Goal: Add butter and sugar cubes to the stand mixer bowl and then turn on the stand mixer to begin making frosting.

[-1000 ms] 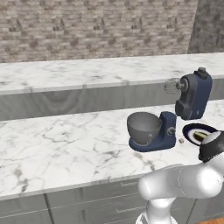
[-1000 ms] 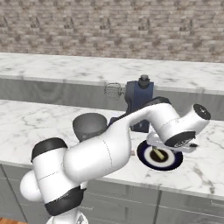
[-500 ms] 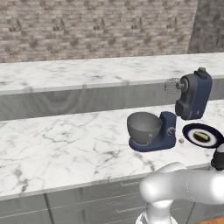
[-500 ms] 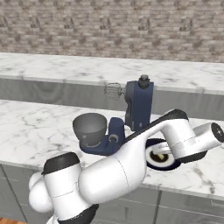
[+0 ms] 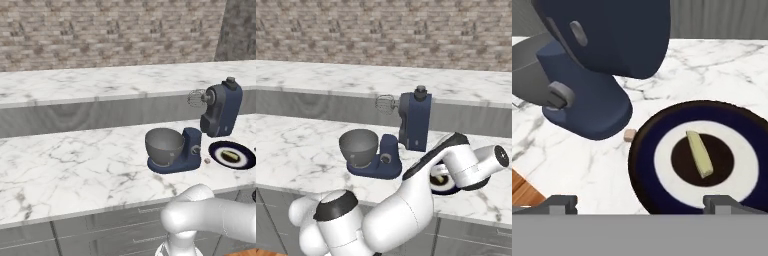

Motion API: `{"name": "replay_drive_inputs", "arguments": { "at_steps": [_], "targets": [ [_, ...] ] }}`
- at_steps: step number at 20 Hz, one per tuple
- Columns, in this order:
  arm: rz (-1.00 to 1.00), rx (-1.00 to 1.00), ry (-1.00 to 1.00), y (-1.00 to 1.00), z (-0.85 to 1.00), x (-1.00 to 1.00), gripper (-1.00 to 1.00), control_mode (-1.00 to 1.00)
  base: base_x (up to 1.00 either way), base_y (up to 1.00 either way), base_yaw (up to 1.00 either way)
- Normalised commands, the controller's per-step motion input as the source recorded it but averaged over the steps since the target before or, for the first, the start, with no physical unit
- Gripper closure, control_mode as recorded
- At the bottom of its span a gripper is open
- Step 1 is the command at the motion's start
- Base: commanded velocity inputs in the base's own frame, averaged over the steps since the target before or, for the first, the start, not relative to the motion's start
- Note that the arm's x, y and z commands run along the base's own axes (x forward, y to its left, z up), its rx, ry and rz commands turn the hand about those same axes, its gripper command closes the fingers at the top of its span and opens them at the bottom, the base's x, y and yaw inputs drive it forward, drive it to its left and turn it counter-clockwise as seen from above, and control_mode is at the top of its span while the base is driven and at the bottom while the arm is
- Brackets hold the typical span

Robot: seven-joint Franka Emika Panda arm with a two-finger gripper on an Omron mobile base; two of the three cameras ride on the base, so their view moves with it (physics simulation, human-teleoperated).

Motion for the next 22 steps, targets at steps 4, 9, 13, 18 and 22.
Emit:
{"name": "replay_drive_inputs", "arguments": {
  "at_steps": [4, 9, 13, 18, 22],
  "targets": [
    [-0.01, -0.1, 0.0, 0.05, -0.22, 0.35, -1.0, -1.0, 0.0, 0.0, 0.0],
    [0.0, -0.04, -0.03, 0.0, -0.33, 0.17, -1.0, -1.0, 0.0, 0.0, 0.0],
    [0.01, 0.0, -0.12, 0.0, -0.41, 0.05, -1.0, -1.0, 0.0, 0.0, 0.0],
    [0.03, 0.0, -0.16, 0.0, -0.32, 0.15, -1.0, -1.0, 0.0, 0.0, 0.0],
    [0.0, 0.0, -0.08, -0.02, -0.25, 0.3, -1.0, -1.0, 0.0, 0.0, 0.0]
  ]
}}
